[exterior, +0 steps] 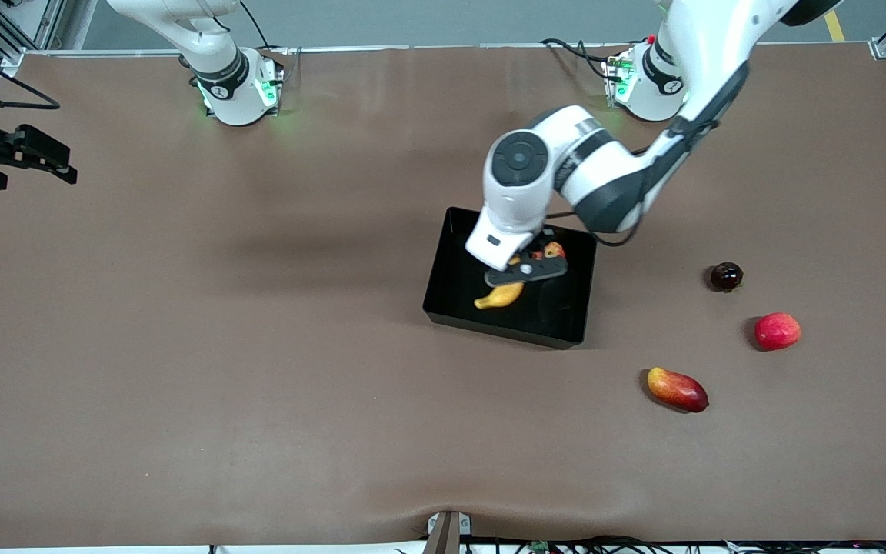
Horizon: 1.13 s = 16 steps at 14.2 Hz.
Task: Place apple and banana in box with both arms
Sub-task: 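Carry the banana over the box and lower it inside, then open the left gripper to release the banana in the box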
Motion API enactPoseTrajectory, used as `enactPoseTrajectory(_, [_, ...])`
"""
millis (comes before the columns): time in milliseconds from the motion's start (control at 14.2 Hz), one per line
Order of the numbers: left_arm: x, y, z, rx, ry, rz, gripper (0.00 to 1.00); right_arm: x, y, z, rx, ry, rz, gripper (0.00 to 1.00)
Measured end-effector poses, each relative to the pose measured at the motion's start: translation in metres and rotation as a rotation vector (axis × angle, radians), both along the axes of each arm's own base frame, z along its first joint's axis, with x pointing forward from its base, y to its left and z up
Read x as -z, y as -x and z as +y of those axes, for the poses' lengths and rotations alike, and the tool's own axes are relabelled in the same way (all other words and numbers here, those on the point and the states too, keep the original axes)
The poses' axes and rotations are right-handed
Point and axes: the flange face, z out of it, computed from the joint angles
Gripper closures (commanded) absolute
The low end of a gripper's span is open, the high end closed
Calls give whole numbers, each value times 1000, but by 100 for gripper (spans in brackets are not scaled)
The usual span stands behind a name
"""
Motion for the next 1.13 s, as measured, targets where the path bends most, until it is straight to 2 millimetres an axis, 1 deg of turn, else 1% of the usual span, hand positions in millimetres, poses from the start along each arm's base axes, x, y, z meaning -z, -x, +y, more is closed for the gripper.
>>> enactPoseTrajectory(141, [18,6,-8,-6,-24,2,100,1,0,2,-14,-1,1,0])
enactPoseTrajectory(281, [45,10,-13,-23,-51,14,100,1,0,2,-17,-1,2,0])
enactPoseTrajectory(492, [84,30,-29,-25,-95,39,100,2,0,2,-19,-1,4,0])
enactPoseTrajectory(563, [91,34,-34,-24,-96,35,100,2,0,2,-19,-1,4,0])
enactPoseTrajectory(704, [100,31,-37,-21,-77,15,100,2,0,2,-19,-2,5,0])
enactPoseTrajectory(774, [104,28,-36,-24,-68,11,68,2,0,2,-19,-2,5,0])
enactPoseTrajectory(915, [115,26,-36,-29,-49,16,34,2,0,3,-19,-3,6,0])
enactPoseTrajectory(985, [119,27,-37,-31,-41,19,3,2,0,3,-19,-3,6,0])
enactPoseTrajectory(1055, [122,29,-39,-37,-37,21,0,2,0,3,-20,-3,8,0])
enactPoseTrajectory(1126, [122,30,-42,-48,-36,19,0,3,0,3,-20,-3,10,0])
